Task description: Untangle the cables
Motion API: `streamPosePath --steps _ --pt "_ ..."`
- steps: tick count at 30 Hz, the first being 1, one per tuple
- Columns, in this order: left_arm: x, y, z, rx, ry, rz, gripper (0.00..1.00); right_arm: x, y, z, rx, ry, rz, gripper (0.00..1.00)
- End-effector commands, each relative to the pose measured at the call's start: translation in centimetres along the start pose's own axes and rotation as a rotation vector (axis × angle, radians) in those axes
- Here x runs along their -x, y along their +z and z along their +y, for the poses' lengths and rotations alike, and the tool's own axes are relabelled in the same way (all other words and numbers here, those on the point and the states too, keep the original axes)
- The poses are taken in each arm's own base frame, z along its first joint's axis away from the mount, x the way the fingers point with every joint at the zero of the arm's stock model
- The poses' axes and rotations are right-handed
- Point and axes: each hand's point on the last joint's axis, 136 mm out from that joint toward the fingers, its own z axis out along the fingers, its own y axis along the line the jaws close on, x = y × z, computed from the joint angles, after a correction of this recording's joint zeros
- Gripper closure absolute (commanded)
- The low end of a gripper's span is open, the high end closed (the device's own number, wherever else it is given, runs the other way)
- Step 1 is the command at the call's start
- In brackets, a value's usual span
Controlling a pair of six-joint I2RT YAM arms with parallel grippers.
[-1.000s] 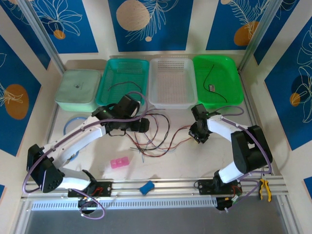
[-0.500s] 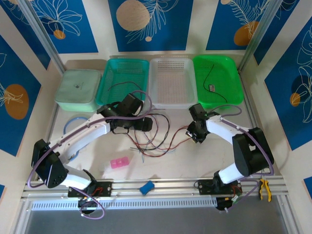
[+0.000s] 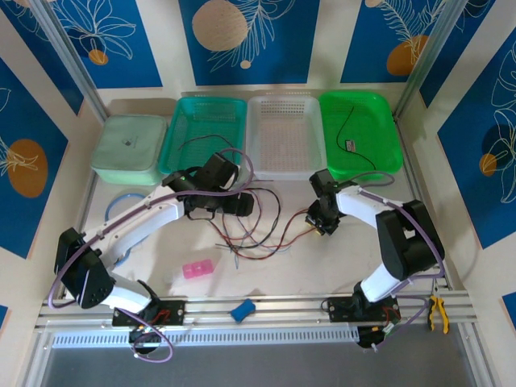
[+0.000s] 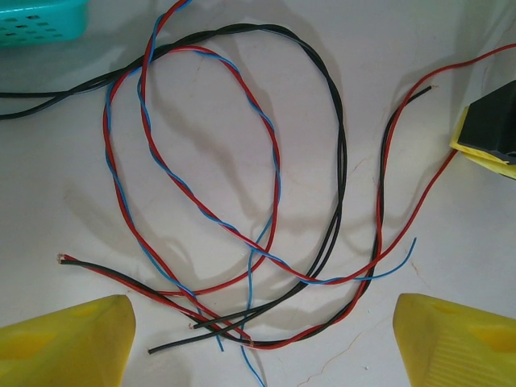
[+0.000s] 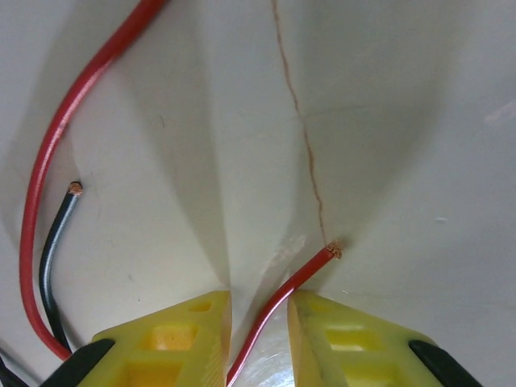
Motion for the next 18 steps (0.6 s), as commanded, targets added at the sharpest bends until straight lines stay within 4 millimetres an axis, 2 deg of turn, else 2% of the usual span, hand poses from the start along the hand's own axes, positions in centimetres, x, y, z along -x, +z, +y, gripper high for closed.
streamPosePath --steps 1,8,12,15,18 --pt "0.5 -0.6 -1.1 -0.024 0.026 -0.011 0.17 -0.3 0.8 0.2 -0.017 0.018 0.026 0.76" --pt "0.6 -0.6 -1.4 -0.012 0.037 -0.015 0.17 -0.8 1.8 0.4 -0.032 0.032 0.05 0.85" --pt "0.7 -0.9 -2.0 -0.015 0.044 -0.023 0.17 -0.8 1.6 0.6 -0.028 0.006 0.044 0.93" --pt "0.4 -1.3 -2.4 -0.021 0.061 -0.021 0.17 -0.7 0.4 1.5 0.031 0.005 0.04 0.99" --pt "0.3 -2.0 -3.1 -0.044 0.081 -0.028 0.17 -0.5 -2.0 2.6 0.103 -0.014 0.002 1.0"
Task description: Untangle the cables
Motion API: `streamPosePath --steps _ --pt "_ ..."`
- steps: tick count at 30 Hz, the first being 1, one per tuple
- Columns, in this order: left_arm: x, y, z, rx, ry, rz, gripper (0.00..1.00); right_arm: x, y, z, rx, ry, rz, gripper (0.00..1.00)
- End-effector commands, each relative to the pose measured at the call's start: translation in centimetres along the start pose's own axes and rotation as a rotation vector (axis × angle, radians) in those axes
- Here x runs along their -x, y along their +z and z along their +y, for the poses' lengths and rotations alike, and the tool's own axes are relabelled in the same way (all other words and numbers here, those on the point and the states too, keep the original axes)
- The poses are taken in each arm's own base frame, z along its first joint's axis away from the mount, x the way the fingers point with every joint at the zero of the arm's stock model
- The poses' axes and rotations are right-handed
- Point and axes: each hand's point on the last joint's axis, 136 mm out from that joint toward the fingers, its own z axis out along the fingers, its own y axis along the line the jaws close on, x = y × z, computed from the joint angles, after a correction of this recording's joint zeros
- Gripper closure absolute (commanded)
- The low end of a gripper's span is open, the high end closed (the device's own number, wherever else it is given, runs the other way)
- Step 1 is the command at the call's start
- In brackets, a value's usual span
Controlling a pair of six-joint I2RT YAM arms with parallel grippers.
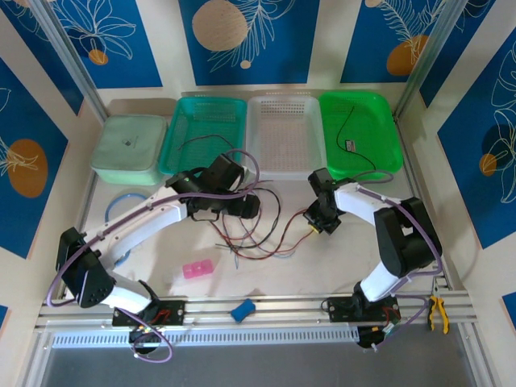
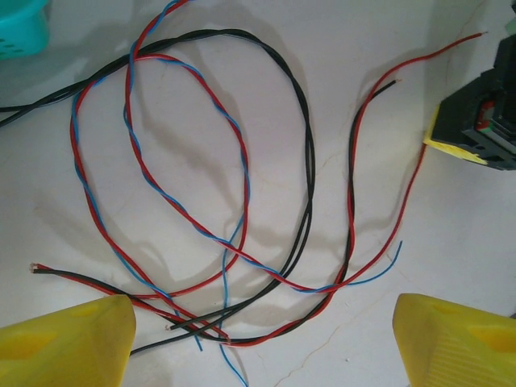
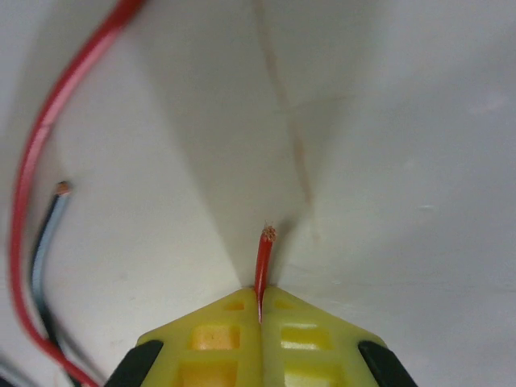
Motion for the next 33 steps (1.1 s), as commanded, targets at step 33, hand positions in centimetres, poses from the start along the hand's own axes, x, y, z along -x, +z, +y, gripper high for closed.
streamPosePath --steps 33 --pt "8.5 -6.9 -10.4 -0.369 0.129 -0.255 0.34 -4.6 -28.8 16.3 1.023 -0.377 -0.086 1.0"
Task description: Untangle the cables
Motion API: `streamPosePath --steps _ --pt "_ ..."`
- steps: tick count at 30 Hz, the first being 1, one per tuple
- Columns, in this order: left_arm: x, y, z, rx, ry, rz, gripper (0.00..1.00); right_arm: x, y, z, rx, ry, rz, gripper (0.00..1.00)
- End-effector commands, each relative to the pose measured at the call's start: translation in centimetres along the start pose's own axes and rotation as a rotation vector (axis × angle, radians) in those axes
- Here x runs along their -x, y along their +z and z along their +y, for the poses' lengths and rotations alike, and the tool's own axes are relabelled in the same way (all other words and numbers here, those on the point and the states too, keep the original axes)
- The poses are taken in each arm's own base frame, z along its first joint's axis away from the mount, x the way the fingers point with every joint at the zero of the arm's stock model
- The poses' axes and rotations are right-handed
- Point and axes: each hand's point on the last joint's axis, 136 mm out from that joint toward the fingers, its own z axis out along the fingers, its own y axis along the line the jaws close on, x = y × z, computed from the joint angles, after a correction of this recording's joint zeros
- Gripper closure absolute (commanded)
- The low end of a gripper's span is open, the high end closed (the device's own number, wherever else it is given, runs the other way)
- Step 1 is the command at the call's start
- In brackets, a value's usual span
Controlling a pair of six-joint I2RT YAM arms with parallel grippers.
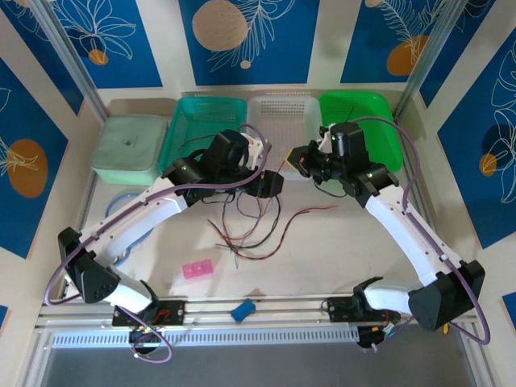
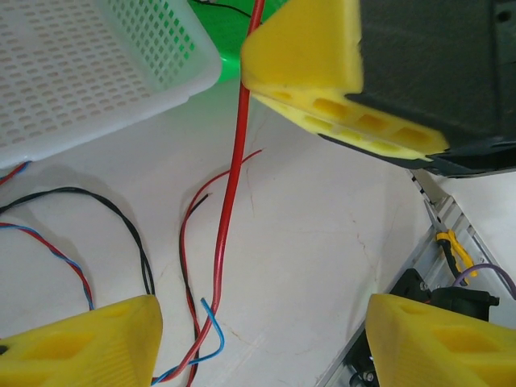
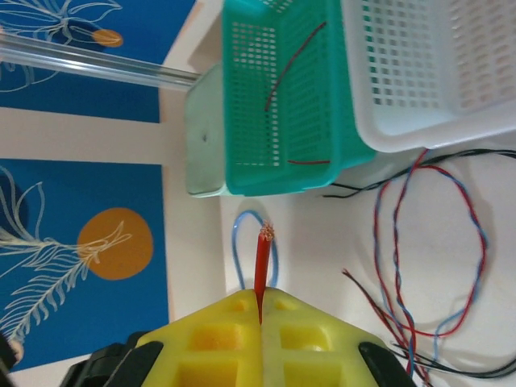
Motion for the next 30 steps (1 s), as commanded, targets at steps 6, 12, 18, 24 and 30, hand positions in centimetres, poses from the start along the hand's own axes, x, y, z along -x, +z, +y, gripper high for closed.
streamPosePath --steps 6,12,18,24,30 --pt "1.7 -0.3 -0.9 0.007 0.047 -0.025 0.4 -0.7 -1.2 3.6 0.109 -0.028 0.044 1.0" --pt "1.9 0.1 -0.5 0.033 0.048 -0.023 0.44 -1.0 -1.6 4.6 0.141 -0.046 0.062 1.0" --pt "2.5 0.4 -0.3 0.05 0.041 -0.031 0.77 -1.1 -1.9 5.0 0.155 -0.059 0.065 1.0" --pt "3.2 -0.2 -0.6 0.057 0.022 -0.048 1.0 -1.1 -2.6 6.2 0.192 -0.124 0.059 0.8" --pt "4.1 -1.4 -0.6 0.064 -0.02 -0.063 1.0 -0.5 -5.3 8.1 0.308 -0.368 -0.031 0.44"
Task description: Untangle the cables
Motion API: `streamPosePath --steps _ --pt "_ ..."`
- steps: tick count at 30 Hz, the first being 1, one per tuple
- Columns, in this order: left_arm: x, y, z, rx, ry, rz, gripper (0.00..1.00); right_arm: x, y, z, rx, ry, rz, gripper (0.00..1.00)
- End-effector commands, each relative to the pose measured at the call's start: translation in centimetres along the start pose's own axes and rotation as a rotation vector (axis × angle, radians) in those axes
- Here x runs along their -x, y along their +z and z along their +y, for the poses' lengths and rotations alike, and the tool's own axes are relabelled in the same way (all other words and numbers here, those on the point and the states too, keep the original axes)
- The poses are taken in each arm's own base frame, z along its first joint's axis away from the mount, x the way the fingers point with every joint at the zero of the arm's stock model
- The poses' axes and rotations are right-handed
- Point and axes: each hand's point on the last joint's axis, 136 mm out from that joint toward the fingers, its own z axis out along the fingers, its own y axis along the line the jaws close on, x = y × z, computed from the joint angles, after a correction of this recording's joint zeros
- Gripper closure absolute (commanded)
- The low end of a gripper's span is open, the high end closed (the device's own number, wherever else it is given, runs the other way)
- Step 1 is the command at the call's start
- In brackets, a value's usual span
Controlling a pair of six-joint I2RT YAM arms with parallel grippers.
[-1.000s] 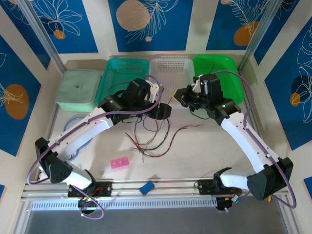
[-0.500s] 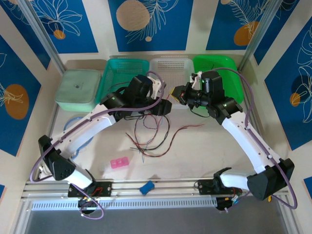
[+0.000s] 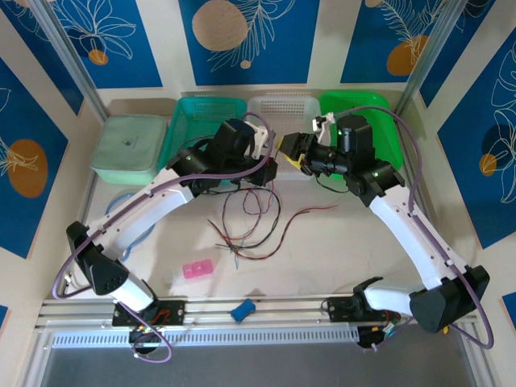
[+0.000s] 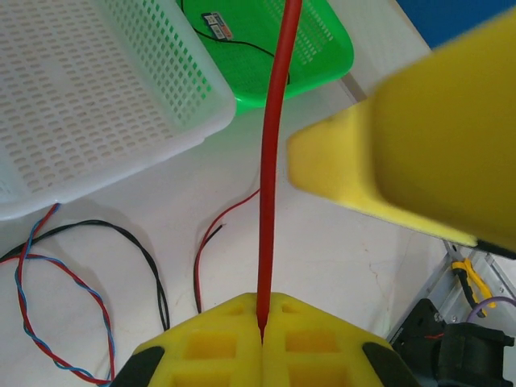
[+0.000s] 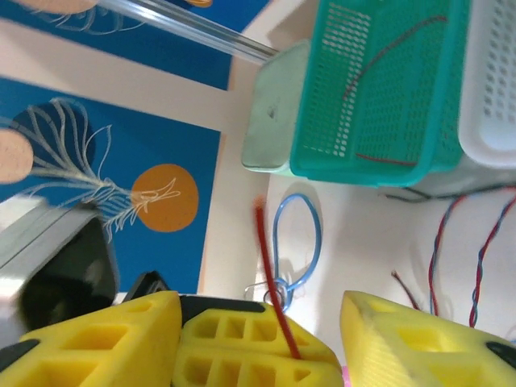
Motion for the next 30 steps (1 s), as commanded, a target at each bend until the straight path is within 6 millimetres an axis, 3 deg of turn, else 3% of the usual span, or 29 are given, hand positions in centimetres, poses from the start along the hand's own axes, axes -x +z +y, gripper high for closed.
streamPosePath --steps 1,11,18,25,30 --pt "1.5 -1.5 -0.5 0.008 -0.04 -0.027 1.0 0.6 -2.9 3.4 0.132 -0.229 -0.073 0.44" --pt "4.5 -4.1 -1.8 -0.002 -0.046 -0.078 1.0 -0.9 -4.9 2.3 0.167 -0.451 -0.088 0.48" --pt "5.7 -5.3 -2.9 -0.036 -0.048 -0.11 1.0 -4.5 -5.0 1.1 0.263 -0.692 -0.08 0.51" --pt "5.8 -5.7 -3.2 -0.046 -0.047 -0.107 1.0 -8.4 -4.3 0.2 0.312 -0.86 0.063 0.51" --pt "5.7 -5.8 -3.1 -0.046 -0.048 -0.103 1.0 -9.5 -3.3 -0.3 0.295 -0.913 0.11 0.53"
